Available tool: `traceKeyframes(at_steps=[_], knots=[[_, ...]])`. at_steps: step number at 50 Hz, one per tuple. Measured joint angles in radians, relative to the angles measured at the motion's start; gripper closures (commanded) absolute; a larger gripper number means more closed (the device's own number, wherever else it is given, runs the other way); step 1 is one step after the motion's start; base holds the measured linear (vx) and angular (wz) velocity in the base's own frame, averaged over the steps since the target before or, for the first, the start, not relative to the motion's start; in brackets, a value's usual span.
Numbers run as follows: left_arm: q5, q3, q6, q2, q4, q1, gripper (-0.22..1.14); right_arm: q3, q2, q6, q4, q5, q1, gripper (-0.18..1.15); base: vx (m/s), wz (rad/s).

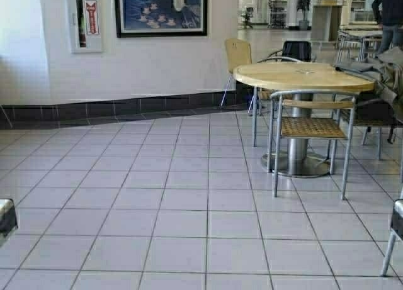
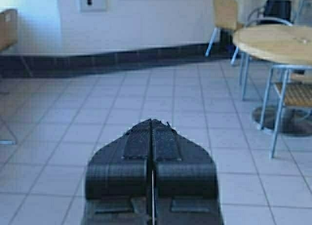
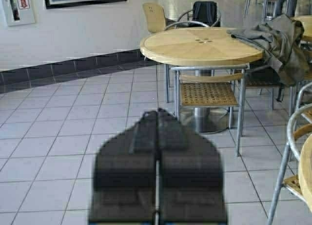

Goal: Push the chairs under the table

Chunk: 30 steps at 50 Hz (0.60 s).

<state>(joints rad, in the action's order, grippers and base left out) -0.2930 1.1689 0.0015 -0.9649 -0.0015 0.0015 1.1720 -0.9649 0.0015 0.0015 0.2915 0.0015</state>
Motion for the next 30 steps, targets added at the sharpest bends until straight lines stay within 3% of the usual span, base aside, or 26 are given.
traceKeyframes(at_steps=[4,30], knots=[[0.003,0.028,-0.002,-0.005,0.000,0.000,0.91,0.005,-0.003,0.011,0.000,-0.002,0.002,0.91,0.02,-0.01],[0.000,0.044,-0.005,-0.011,-0.002,0.055,0.89,0.043,-0.095,0.021,0.000,-0.021,0.005,0.92,0.13,-0.03]])
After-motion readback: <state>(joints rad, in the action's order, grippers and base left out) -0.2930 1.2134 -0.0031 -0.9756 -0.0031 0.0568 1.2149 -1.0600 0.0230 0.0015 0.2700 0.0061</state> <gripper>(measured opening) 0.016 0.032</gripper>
